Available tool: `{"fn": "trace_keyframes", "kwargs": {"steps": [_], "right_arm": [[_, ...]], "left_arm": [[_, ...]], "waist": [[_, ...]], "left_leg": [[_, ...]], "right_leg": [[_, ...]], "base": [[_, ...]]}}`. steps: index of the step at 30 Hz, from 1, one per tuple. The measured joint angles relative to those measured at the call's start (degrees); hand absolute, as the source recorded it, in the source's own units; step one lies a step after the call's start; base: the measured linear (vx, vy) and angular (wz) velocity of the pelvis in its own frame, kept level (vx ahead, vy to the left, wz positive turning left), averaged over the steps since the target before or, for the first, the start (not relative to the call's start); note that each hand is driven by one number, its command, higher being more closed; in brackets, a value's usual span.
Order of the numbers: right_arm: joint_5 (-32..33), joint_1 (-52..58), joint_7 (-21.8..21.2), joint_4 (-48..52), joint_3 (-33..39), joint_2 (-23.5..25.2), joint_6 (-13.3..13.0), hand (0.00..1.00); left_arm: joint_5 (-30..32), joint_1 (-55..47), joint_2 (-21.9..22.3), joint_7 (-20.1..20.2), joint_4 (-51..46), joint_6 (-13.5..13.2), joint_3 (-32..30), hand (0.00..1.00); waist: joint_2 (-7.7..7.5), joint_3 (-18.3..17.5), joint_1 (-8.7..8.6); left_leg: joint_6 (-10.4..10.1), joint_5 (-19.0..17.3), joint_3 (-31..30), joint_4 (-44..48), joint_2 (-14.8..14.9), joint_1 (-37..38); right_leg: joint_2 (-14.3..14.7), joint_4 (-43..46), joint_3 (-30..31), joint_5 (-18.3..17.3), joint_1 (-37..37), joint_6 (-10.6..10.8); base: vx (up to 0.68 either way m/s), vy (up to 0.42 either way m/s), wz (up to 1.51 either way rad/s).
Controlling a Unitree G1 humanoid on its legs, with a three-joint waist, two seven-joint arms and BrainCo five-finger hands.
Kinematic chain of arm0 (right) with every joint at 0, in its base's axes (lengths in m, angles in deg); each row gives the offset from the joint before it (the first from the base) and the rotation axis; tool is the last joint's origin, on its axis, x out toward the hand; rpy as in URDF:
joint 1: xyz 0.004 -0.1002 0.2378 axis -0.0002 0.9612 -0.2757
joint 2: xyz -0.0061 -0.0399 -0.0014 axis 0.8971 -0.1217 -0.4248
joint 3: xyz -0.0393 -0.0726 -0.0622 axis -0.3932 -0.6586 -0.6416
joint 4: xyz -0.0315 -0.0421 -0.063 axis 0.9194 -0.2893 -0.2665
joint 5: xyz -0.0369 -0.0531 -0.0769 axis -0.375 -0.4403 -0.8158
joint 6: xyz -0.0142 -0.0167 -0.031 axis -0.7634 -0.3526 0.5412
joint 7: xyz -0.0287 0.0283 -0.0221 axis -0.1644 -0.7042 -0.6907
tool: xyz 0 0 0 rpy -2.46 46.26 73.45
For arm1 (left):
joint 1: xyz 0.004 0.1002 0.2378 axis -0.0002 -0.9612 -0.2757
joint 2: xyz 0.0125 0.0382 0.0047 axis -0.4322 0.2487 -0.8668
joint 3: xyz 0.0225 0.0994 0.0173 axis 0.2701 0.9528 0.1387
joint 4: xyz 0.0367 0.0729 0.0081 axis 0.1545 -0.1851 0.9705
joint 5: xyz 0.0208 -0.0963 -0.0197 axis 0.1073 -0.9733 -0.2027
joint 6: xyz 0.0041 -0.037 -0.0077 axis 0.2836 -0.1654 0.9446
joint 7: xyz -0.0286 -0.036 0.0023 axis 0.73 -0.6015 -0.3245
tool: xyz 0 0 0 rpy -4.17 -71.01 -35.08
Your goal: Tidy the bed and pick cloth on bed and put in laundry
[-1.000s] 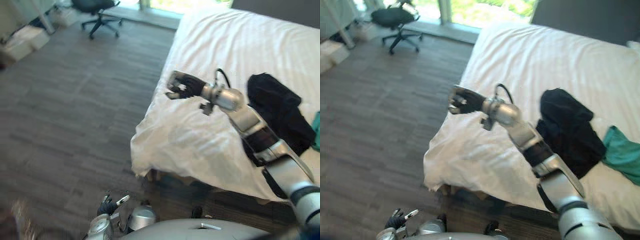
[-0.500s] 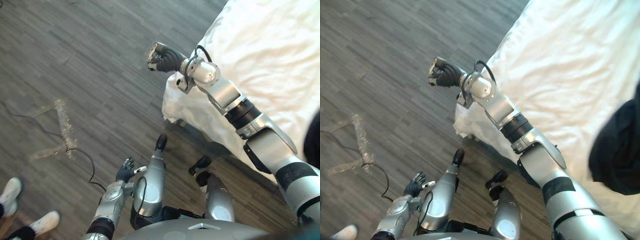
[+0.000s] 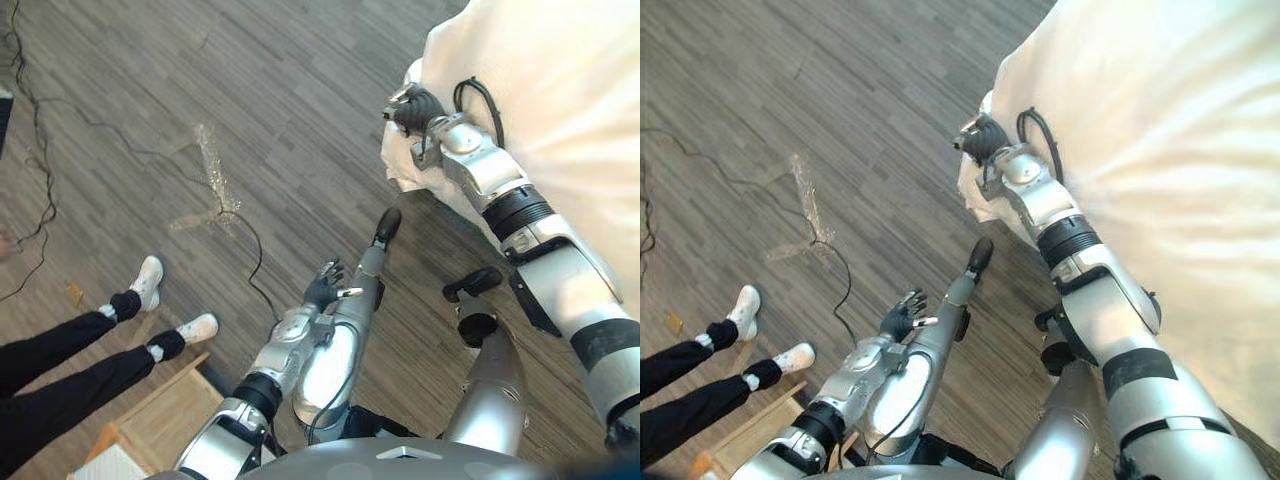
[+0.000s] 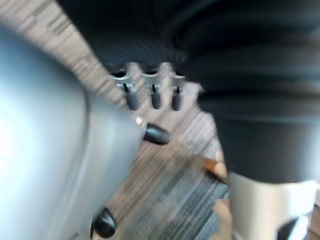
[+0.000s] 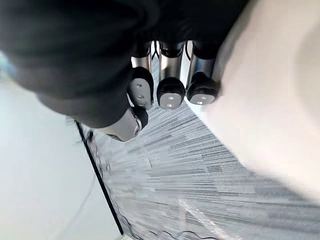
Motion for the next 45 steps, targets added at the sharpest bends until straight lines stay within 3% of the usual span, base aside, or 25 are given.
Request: {"fn": "trace_keyframes", "kwargs": {"steps": [3, 7, 10, 13, 14, 15, 19, 22, 27, 31, 34, 37, 40, 43, 45], "right_arm": [[2.0, 1.4, -2.0, -3.2, 2.5, -0.1, -2.4, 1.0], [2.3, 6.9, -9.6, -3.7, 3.7, 0.1, -2.6, 1.0], [2.0, 16.2, -13.6, -11.7, 6.7, 2.5, -2.6, 1.0], [2.0, 27.8, -16.2, -14.7, 8.3, 4.6, -2.6, 1.0], [2.1, 30.9, -17.3, -13.6, 8.1, 5.3, -3.1, 1.0], [2.3, 33.6, -18.0, -11.1, 6.8, 5.6, -4.5, 1.0], [2.1, 38.8, -21.3, 0.1, -0.5, 8.2, -10.3, 1.0], [1.4, 41.8, -26.3, 10.4, -7.9, 10.9, -13.1, 1.0], [2.4, 44.0, -35.9, 25.8, -21.3, 12.1, -13.6, 1.0], [9.1, 43.8, -43.1, 30.5, -28.2, 14.3, -6.9, 1.0], [11.8, 43.8, -43.4, 33.6, -31.0, 17.1, -6.2, 1.0], [14.1, 42.5, -38.6, 33.8, -28.9, 22.4, -6.9, 1.0], [14.8, 37.7, -30.1, 34.5, -23.3, 25.7, -9.0, 1.0], [15.0, 31.5, -20.8, 35.5, -12.6, 27.9, -9.5, 1.0], [14.9, 28.1, -16.8, 35.2, -6.8, 26.8, -9.5, 1.0]], "left_arm": [[0.0, 0.0, 0.9, -0.4, 1.6, -0.6, 1.6, 0.0], [0.5, 0.0, 0.9, -1.2, 2.1, -1.3, 1.6, 0.0], [0.9, -0.1, 0.9, -1.2, 4.0, -1.8, 0.2, 0.0], [1.0, -0.4, -0.1, -1.2, 6.1, -2.1, -2.9, 0.0], [1.0, -0.5, -1.1, -1.2, 6.8, -2.0, -3.3, 0.0], [1.3, -0.8, -1.4, -1.2, 7.8, -2.0, -3.9, 0.0], [3.5, -4.2, -2.6, 0.0, 8.3, -2.4, -4.8, 0.0], [4.4, -6.2, -4.0, 0.9, 8.3, -2.8, -6.2, 0.0], [6.0, -9.8, -7.1, 1.6, 8.4, -3.2, -8.6, 0.0], [7.4, -11.0, -7.4, 1.3, 10.9, -1.4, -11.5, 0.0], [8.1, -12.0, -7.3, 1.3, 12.5, 0.3, -13.1, 0.0], [10.2, -12.7, -7.3, 1.2, 13.3, 2.4, -14.7, 0.0], [11.4, -12.6, -7.1, 1.0, 13.5, 4.2, -16.6, 0.0], [12.3, -11.9, -7.4, 0.0, 13.9, 3.7, -17.0, 0.0], [12.2, -10.7, -6.8, 0.0, 14.2, 2.5, -16.4, 0.0]], "waist": [[2.01, -1.4, 0.42], [2.24, -1.6, -0.75], [1.79, -1.3, -4.33], [-0.73, 0.5, -8.19], [-1.8, 1.1, -10.51], [-2.44, 1.4, -11.99], [-3.19, 1.6, -15.29], [-5.14, 1.5, -16.18], [-8.95, 0.9, -16.78], [-10.55, -1.8, -16.7], [-11.9, -5.1, -16.69], [-12.92, -7.8, -16.64], [-12.56, -7.9, -16.65], [-11.59, -7.2, -16.84], [-10.09, -6.2, -16.92]], "left_leg": [[0.4, -0.2, 1.8, 0.1, 0.2, -0.8], [1.6, -1.0, 4.9, 1.5, 0.1, -0.6], [2.8, -1.8, 6.6, 2.1, -1.2, 1.4], [3.4, -3.1, 9.3, 2.0, -1.7, 5.6], [3.2, -3.8, 10.4, 1.8, -1.5, 7.6], [3.2, -4.4, 11.8, 1.5, -1.2, 9.8], [2.5, -5.2, 15.2, -0.8, 0.2, 17.7], [1.7, -5.5, 16.1, -2.5, 1.5, 23.4], [0.5, -6.5, 16.6, -3.2, 3.1, 30.0], [0.5, -7.1, 18.3, -4.2, 3.3, 35.4], [0.3, -8.3, 19.2, -4.1, 3.9, 37.9], [0.1, -9.1, 19.1, -4.0, 4.2, 40.6], [0.1, -9.2, 18.9, -3.4, 4.1, 40.3], [0.3, -9.3, 18.9, -1.4, 3.5, 35.7], [0.3, -8.9, 19.1, -1.0, 2.7, 32.7]], "right_leg": [[0.3, -1.6, 0.0, 1.0, -0.1, 0.6], [0.6, -4.5, 1.2, 3.6, 0.7, 1.5], [-0.6, -5.2, 2.5, 5.0, 2.6, 2.2], [-1.2, -5.2, 5.5, 5.2, 4.9, 2.6], [-1.0, -5.4, 6.7, 5.2, 6.0, 2.7], [-0.5, -5.7, 8.0, 5.0, 7.1, 2.8], [1.7, -7.2, 11.3, 4.5, 11.6, 2.9], [3.4, -7.6, 12.5, 3.2, 15.7, 2.5], [5.1, -7.6, 12.6, 1.4, 21.8, 2.5], [6.3, -9.9, 13.3, 1.4, 27.0, 3.2], [7.3, -12.0, 14.0, 1.8, 29.8, 3.7], [7.6, -12.9, 14.0, 1.8, 33.1, 3.8], [7.3, -12.5, 14.1, 1.8, 32.9, 3.9], [6.2, -9.8, 14.6, 1.9, 27.7, 3.8], [5.1, -7.7, 15.8, 2.0, 23.7, 3.7]], "base": [[0.0, 0.0, 0.0], [0.01, 0.045, -0.16], [0.06, 0.091, -0.14], [0.07, 0.058, -0.41], [0.07, -0.005, -0.59], [0.06, -0.011, -0.61], [0.08, -0.074, -0.65], [0.11, -0.081, -0.37], [0.13, -0.076, -0.12], [0.08, 0.002, -0.15], [0.06, 0.023, -0.21], [0.02, 0.023, -0.02], [-0.09, 0.016, 0.04], [-0.14, 0.0, 0.0], [-0.16, 0.04, -0.02]]}}
